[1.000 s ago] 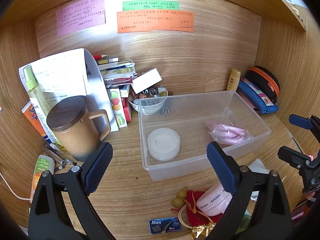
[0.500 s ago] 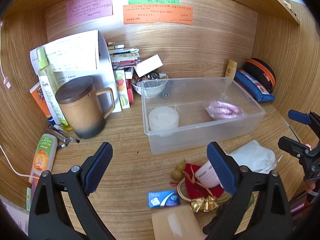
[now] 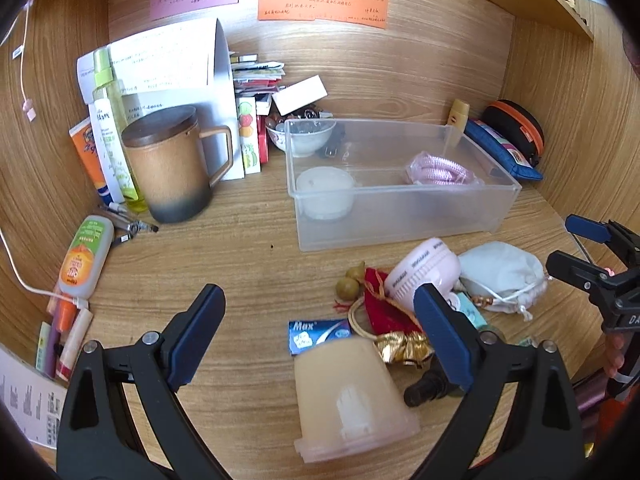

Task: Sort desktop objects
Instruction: 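Grasp the tall cream plastic tub with the left gripper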

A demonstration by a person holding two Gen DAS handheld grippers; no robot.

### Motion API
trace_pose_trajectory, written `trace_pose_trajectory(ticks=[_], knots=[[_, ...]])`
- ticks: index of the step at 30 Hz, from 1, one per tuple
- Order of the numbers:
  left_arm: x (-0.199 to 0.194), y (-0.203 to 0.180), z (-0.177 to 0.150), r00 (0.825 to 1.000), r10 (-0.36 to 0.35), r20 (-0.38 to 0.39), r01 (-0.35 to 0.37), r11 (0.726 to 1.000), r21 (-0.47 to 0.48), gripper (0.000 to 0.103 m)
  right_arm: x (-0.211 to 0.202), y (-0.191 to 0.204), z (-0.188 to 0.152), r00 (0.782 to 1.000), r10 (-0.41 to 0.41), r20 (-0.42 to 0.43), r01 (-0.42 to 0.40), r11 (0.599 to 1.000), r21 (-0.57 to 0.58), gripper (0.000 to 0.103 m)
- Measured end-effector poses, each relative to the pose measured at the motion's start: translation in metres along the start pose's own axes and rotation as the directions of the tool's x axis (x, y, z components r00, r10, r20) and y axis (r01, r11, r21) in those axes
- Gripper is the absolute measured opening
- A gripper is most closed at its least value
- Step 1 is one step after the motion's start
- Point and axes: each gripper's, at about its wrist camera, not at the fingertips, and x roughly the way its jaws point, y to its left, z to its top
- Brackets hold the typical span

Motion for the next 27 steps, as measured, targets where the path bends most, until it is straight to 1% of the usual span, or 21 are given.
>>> trace_pose_trajectory(ticks=[4, 11, 14, 19, 23, 27], knots=[[-0.003, 0.003, -0.010, 1.000, -0.023, -0.020, 0.022, 0.999, -0.024, 0.096, 0.005, -0.005, -0.008, 1.000, 0.016, -0.021, -0.015, 0.999, 0.036, 0.102], [-0.011, -0.001, -0.031, 0.999, -0.034, -0.038, 0.033, 0.999, -0.017, 0.096, 0.016, -0.009, -0.019, 0.998, 0.011, -0.054, -0.007, 0.997, 0.073, 0.102], [-0.013, -0.003, -0.038, 0.999, -0.024, -0.045, 0.024, 1.000, -0.005, 0.096, 0.020, -0.010, -0.023, 0.997, 0.011, -0.070, -0.006, 0.997, 0.082, 0.102], [-0.012, -0.002, -0.051, 0.997, -0.037, -0.075, 0.036, 0.999, -0.014, 0.096, 0.025, -0.010, -0.027, 0.996, 0.020, -0.087, -0.012, 0.996, 0.091, 0.102], [-0.007, -0.002, -0.057, 0.996, -0.019, -0.089, 0.018, 1.000, -0.011, 0.096, 0.030, -0.010, -0.027, 0.995, 0.024, -0.097, -0.015, 0.995, 0.094, 0.102], [0.007, 0.003, -0.061, 0.992, -0.030, -0.123, 0.024, 0.998, -0.053, 0.097, 0.036, -0.008, -0.027, 0.994, 0.028, -0.109, -0.019, 0.996, 0.088, 0.102]])
